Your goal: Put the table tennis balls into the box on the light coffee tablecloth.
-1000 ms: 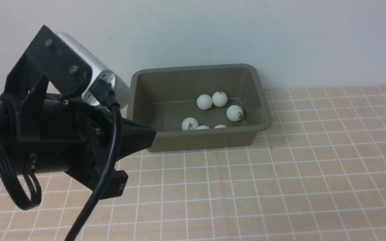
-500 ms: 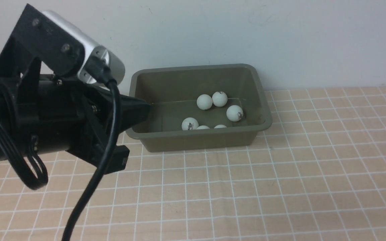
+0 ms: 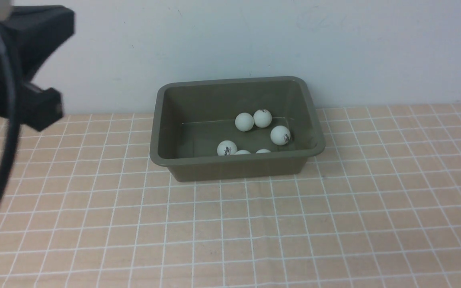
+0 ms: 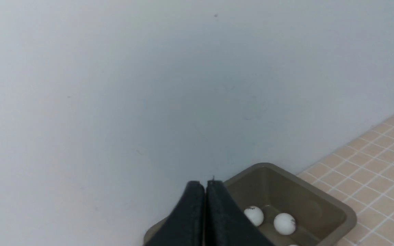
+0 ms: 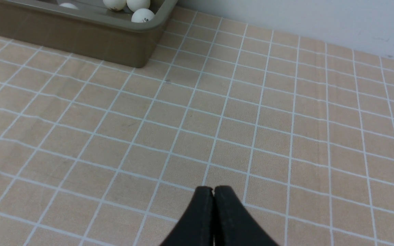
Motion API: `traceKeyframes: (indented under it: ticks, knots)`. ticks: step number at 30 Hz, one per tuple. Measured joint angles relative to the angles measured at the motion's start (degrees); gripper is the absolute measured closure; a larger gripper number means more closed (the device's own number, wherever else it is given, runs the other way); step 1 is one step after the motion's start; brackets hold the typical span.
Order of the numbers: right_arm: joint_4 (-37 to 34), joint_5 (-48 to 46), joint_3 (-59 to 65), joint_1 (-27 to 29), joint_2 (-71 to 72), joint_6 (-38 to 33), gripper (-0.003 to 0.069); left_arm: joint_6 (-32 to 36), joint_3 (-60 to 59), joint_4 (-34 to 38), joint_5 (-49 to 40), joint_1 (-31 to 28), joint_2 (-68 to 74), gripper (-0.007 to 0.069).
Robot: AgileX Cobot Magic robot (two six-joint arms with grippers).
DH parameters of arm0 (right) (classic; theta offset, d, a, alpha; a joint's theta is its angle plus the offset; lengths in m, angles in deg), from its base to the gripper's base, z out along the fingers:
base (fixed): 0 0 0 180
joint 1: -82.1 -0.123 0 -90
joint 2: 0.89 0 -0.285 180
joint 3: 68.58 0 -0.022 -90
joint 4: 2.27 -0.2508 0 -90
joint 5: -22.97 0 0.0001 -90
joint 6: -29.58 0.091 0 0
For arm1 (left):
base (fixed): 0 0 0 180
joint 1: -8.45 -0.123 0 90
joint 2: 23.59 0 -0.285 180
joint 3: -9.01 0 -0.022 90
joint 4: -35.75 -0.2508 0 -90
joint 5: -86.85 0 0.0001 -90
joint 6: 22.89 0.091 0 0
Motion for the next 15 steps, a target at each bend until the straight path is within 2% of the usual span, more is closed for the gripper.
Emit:
traceKeyframes:
  ticks: [8, 15]
  knots:
    - [-0.1, 0.0, 0.0, 0.0, 0.0, 0.0, 0.0670, -0.6, -10.4, 2.2, -4.8, -9.4, -14.1, 0.0669]
    - [-0.1, 0.0, 0.0, 0.0, 0.0, 0.0, 0.0670, -0.7, -17.2, 3.3, -5.5, -10.7, -18.4, 0.0669]
